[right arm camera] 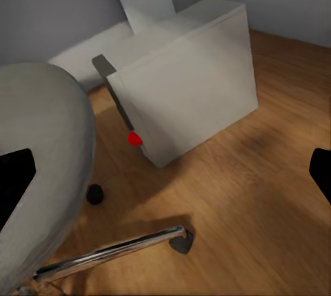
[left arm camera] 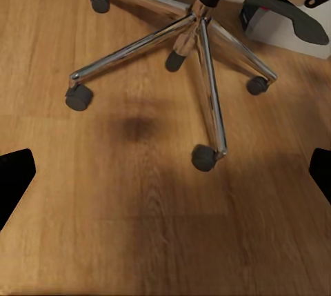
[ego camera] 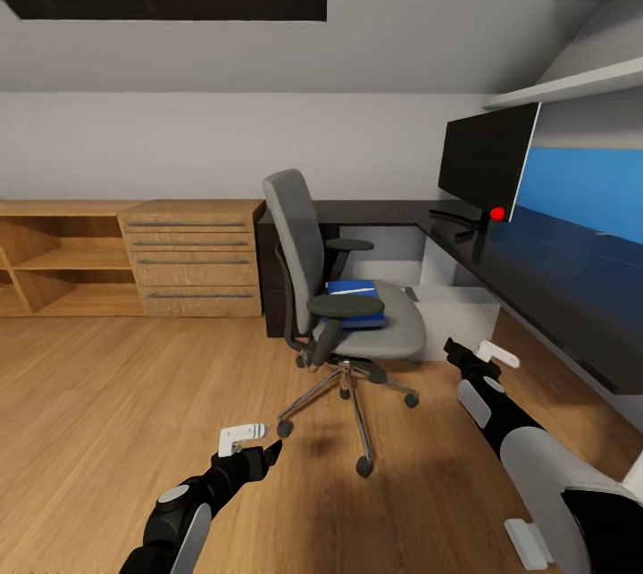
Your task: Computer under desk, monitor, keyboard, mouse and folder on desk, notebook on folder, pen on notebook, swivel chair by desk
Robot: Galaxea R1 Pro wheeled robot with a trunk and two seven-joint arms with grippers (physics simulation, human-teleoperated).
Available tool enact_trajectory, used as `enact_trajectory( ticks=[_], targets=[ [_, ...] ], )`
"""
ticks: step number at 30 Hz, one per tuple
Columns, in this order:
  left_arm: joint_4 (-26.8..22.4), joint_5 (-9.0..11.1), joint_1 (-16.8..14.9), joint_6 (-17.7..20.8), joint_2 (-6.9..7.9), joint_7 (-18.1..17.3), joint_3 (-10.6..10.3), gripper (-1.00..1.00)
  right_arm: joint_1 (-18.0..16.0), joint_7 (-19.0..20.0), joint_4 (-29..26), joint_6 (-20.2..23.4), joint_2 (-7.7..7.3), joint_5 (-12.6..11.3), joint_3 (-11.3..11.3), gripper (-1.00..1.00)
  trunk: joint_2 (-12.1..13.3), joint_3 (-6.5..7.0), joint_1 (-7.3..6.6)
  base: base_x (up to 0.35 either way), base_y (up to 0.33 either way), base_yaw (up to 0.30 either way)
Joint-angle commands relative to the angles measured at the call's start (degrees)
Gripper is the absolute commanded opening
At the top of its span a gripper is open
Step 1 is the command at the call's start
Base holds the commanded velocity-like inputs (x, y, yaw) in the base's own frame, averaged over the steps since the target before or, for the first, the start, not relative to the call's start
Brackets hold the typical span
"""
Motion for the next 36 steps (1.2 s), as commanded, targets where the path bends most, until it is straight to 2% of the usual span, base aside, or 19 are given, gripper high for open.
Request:
enact_trajectory(
  ticks=[1,11,22,36],
  targets=[
    [-0.01,0.18,-0.03,0.31,-0.04,-0.11,0.06,1.00,-0.02,0.01,0.00,-0.28,-0.03,-0.55,0.06,1.00,-0.03,-0.06,-0.01,0.000,0.000,0.095],
    [0.26,0.11,-0.03,0.26,-0.03,-0.06,0.06,1.00,0.03,0.22,0.04,-0.46,-0.06,-0.55,0.10,1.00,-0.03,-0.06,-0.01,0.000,0.000,0.029],
    [0.31,0.10,-0.03,0.24,-0.02,-0.03,0.06,1.00,0.15,4.05,0.04,-0.58,-0.14,-0.43,0.12,1.00,-0.03,-0.06,-0.01,0.000,0.000,0.001],
    [0.40,0.10,-0.03,0.31,-0.02,-0.02,0.06,1.00,0.16,4.39,0.12,-0.60,-0.12,-0.26,0.18,1.00,-0.03,-0.06,-0.01,0.046,0.000,0.000]
  ],
)
